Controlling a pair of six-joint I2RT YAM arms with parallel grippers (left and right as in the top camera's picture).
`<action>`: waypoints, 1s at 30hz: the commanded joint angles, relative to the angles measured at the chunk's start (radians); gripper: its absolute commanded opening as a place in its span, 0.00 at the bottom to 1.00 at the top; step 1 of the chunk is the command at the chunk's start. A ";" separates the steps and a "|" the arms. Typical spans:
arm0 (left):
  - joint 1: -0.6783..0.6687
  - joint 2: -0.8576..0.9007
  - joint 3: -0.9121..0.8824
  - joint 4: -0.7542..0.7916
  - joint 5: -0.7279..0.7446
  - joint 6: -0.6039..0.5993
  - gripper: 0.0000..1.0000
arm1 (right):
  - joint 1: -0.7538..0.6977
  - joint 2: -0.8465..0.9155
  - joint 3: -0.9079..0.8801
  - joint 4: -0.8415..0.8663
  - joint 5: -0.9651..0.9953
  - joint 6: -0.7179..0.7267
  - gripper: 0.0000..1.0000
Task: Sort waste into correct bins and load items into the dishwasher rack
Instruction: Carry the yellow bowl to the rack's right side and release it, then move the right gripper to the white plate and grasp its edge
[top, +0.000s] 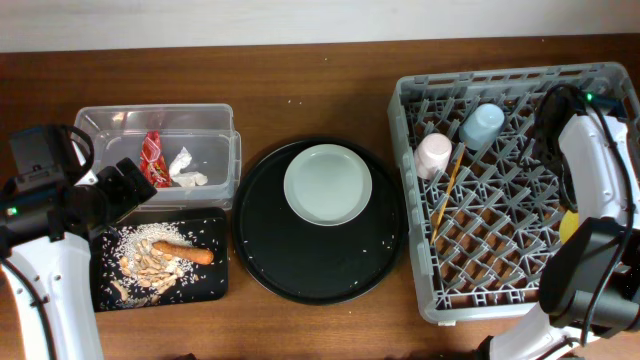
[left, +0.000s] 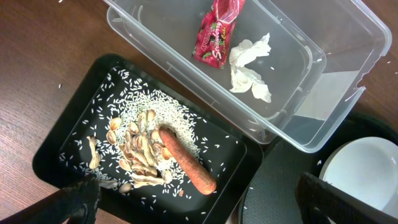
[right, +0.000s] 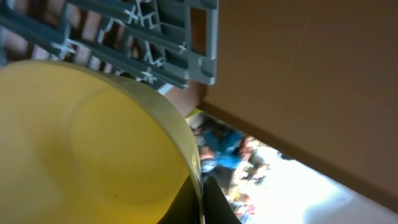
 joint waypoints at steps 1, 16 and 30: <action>-0.003 0.000 -0.005 -0.001 0.003 0.001 0.99 | 0.009 0.007 0.000 -0.018 0.088 -0.201 0.04; -0.003 0.000 -0.005 -0.001 0.004 0.001 0.99 | 0.032 0.119 0.000 0.083 0.133 -0.245 0.04; -0.003 0.000 -0.005 -0.001 0.004 0.001 0.99 | 0.309 0.121 0.000 0.107 -0.055 -0.246 0.98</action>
